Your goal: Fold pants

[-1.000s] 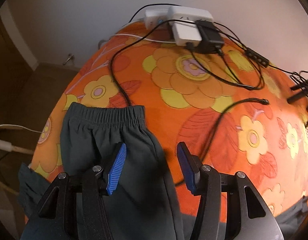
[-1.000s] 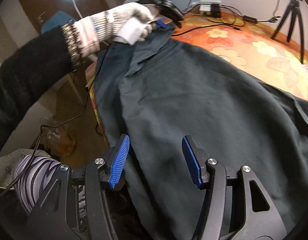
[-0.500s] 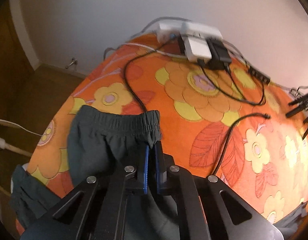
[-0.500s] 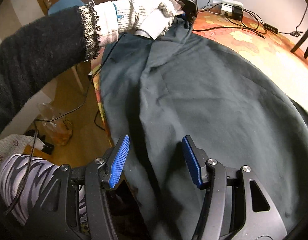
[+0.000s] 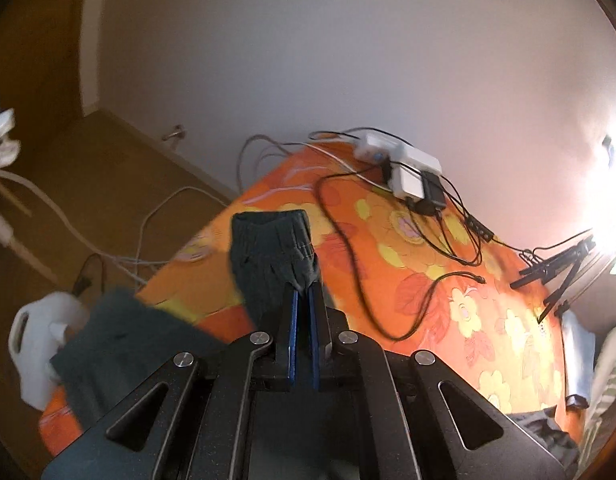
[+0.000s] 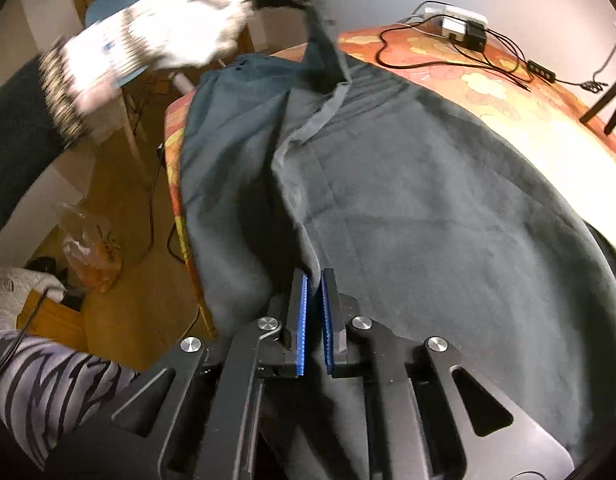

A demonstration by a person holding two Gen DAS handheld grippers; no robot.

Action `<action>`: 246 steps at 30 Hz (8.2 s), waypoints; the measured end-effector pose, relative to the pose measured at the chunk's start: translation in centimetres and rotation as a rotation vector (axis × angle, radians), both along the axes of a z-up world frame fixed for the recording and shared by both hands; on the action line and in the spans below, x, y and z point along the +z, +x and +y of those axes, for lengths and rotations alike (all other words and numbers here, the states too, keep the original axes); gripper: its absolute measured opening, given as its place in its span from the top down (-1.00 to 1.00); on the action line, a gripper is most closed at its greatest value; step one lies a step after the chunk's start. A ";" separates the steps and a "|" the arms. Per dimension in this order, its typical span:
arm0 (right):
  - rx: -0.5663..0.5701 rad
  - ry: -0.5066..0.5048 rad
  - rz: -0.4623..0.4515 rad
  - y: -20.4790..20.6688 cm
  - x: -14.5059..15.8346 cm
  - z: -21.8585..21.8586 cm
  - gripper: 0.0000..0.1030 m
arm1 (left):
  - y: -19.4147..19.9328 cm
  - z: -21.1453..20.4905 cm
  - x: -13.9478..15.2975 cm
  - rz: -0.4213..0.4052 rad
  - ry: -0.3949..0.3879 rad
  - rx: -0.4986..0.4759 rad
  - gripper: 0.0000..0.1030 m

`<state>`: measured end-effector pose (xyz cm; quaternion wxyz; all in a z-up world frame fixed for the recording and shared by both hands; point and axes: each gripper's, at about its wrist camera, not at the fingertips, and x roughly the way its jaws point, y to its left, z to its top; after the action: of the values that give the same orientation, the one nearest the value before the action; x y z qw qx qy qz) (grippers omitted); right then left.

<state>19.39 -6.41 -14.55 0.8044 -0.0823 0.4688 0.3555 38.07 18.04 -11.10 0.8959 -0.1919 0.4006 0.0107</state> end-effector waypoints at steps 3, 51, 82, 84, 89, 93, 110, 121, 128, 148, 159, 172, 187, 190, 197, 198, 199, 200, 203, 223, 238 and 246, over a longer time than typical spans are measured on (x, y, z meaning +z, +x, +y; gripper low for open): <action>-0.009 0.012 -0.016 -0.1 0.6 -0.1 0.92 | -2.4 3.1 -0.4 -0.006 -0.039 0.047 0.93; 0.166 -0.101 -0.110 -4.3 1.4 2.3 0.94 | -10.9 10.6 -6.0 -0.039 -0.118 0.226 0.87; -0.589 0.139 0.080 11.4 3.1 -26.7 0.00 | -10.6 9.7 -7.9 0.087 0.012 0.208 0.56; -0.630 0.115 0.126 12.3 1.3 -28.0 -0.01 | -11.2 10.0 -7.4 0.078 0.016 0.238 0.36; -0.637 0.143 0.232 13.6 -1.3 -28.4 -0.01 | -12.2 10.4 -6.7 0.055 0.001 0.264 0.34; -0.633 0.210 0.274 14.4 -2.2 -28.3 -0.01 | -11.9 10.1 -6.8 0.062 0.004 0.256 0.34; -0.557 0.007 0.017 13.5 1.4 -23.1 0.86 | -12.1 11.3 -6.6 0.042 -0.054 0.273 0.31; -0.516 0.017 -0.081 11.0 5.8 -19.9 0.28 | -11.2 14.6 -7.6 0.065 -0.251 0.229 -0.04; -0.433 0.027 -0.063 10.3 5.7 -15.4 0.29 | -9.0 14.9 -9.1 0.115 -0.272 0.199 -0.10; -0.387 0.072 -0.038 10.2 6.4 -11.3 0.29 | -8.4 13.4 -9.5 0.036 -0.270 0.202 0.20; -0.225 0.148 0.067 12.1 8.5 -2.2 0.28 | -10.2 8.8 -5.1 -0.167 0.003 0.047 0.68; 0.020 0.203 0.337 19.1 6.8 18.9 -0.21 | -12.5 1.7 -4.9 -0.255 0.163 -0.161 0.69; 0.132 0.074 0.420 20.5 1.8 29.2 -0.21 | -14.0 0.2 -5.5 -0.298 0.165 -0.192 0.69; 0.151 0.001 0.368 20.0 1.6 30.1 -0.21 | -14.2 0.1 -5.4 -0.300 0.160 -0.191 0.69; 0.175 -0.140 0.294 19.2 0.6 30.9 -0.21 | -14.5 -1.0 -4.9 -0.308 0.184 -0.210 0.69; 0.172 -0.146 0.286 19.1 0.6 30.8 -0.20 | -14.6 -1.1 -4.9 -0.307 0.180 -0.211 0.69; 0.164 -0.144 0.287 19.2 0.6 30.7 -0.03 | -14.6 -1.3 -4.8 -0.306 0.176 -0.213 0.69; 0.151 -0.135 0.302 19.4 0.6 30.3 0.07 | -14.7 -1.4 -4.7 -0.306 0.176 -0.215 0.69; 0.099 -0.097 0.338 20.2 0.7 28.8 0.45 | -15.1 -1.9 -4.3 -0.305 0.174 -0.221 0.69; -0.099 0.205 0.317 16.5 10.0 12.9 0.67 | -19.0 -10.6 5.1 -0.380 0.145 -0.456 0.70; -0.306 0.366 0.252 9.2 15.4 -5.8 0.68 | -24.0 -23.4 10.5 -0.408 0.116 -0.742 0.70; -0.449 0.412 0.245 5.4 14.8 -15.8 0.68 | -24.4 -29.9 9.7 -0.387 0.070 -0.881 0.70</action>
<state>24.82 -22.17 0.29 0.7999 0.2312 0.4868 0.2640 13.70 -11.83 -1.37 0.8791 0.0277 0.2692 -0.3924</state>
